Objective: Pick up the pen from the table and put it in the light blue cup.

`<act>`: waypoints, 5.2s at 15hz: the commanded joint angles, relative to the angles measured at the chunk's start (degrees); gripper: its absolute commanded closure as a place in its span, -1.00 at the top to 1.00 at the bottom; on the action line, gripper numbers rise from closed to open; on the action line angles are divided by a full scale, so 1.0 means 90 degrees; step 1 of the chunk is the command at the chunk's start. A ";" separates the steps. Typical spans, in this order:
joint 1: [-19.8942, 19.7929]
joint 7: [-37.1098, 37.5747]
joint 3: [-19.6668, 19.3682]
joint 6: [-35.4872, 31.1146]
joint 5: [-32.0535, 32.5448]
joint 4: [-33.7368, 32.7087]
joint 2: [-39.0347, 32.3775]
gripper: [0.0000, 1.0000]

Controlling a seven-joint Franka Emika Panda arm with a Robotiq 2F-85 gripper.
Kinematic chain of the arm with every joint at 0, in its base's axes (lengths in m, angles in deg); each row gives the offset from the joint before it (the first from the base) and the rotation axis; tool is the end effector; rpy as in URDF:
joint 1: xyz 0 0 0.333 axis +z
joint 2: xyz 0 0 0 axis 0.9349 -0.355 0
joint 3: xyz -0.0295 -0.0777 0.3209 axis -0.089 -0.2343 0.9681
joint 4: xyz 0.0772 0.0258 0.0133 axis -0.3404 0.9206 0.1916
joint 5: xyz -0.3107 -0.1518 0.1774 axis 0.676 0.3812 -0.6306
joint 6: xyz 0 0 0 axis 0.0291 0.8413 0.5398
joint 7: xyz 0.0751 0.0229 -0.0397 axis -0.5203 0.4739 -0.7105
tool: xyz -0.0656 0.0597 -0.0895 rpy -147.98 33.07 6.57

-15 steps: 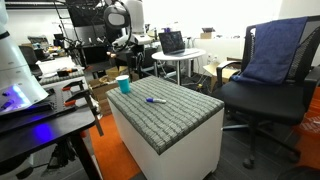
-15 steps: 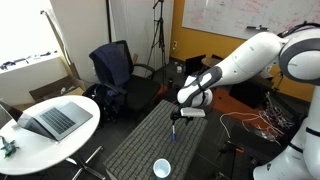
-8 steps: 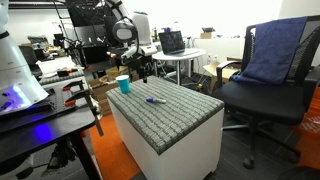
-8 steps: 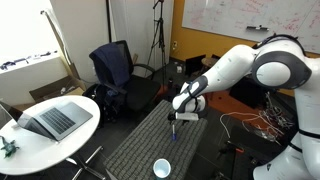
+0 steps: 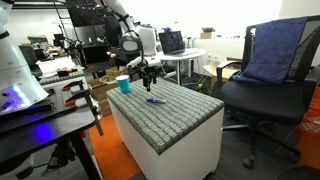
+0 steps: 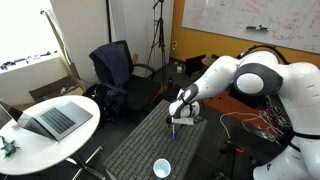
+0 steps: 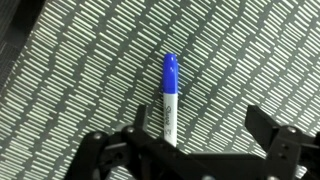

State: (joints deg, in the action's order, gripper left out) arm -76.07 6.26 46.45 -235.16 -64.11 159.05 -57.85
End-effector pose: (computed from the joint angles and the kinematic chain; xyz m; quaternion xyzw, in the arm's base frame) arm 0.5508 -0.1263 0.0548 -0.8674 0.4921 0.0041 0.0741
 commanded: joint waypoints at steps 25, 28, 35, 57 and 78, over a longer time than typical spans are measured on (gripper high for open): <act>-0.0359 0.0098 0.0185 0.0087 0.0227 -0.1574 -0.1636 1.00; -0.0342 0.0129 0.0159 0.0132 0.0262 -0.1660 -0.1717 0.39; -0.0312 0.0202 0.0123 0.0099 0.0429 -0.1618 -0.1702 -0.56; 0.1695 0.0788 -0.1035 -0.0476 0.1978 0.0377 0.0505 -0.90; 0.4371 0.2248 -0.2655 -0.0214 0.4683 0.0279 0.0720 -0.90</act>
State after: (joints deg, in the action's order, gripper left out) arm -35.29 27.87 21.37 -237.88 -23.81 160.73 -53.70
